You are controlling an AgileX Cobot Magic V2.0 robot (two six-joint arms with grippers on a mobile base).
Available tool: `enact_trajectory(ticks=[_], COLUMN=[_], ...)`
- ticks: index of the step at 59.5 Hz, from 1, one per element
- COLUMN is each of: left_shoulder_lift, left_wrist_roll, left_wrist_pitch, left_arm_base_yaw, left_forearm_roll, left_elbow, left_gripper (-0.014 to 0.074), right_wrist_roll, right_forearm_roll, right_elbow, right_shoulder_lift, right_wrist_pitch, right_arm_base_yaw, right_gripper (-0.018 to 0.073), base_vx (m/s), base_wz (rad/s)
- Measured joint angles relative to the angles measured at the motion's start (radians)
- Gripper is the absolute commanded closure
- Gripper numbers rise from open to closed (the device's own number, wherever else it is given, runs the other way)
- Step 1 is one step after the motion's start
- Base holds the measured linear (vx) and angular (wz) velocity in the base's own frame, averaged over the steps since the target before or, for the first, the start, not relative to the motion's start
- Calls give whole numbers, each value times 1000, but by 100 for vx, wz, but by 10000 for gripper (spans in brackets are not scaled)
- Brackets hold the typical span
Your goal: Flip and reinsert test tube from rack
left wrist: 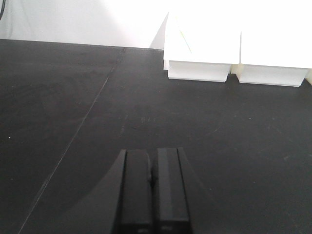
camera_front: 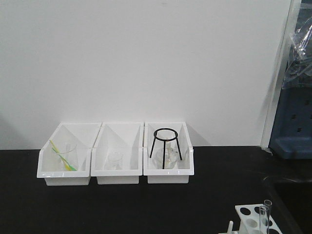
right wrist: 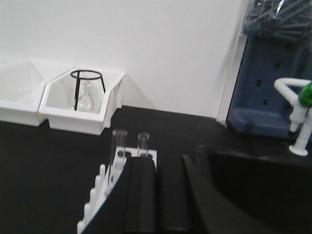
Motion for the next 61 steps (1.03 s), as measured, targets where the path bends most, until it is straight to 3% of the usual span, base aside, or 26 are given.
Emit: enact_trajectory(ticks=[8,20,61], left_shoulder_lift=[0,0,0], left_wrist_roll=[0,0,0], left_wrist_pitch=[0,-1,-1], left_arm_base_yaw=[0,0,0], left_forearm_roll=[0,0,0], left_elbow=[0,0,0], left_gripper=[603,603,603], right_wrist_roll=[75,246,266], right_forearm_roll=[-6,-75,-87], right_elbow=[162,208,208], right_shoulder_lift=[-162,-181,-187], right_wrist_pitch=[-5,-33,-52], right_arm_base_yaw=[0,0,0], right_gripper=[568,568,568], base_vx=[0,0,0], base_wz=[0,0,0])
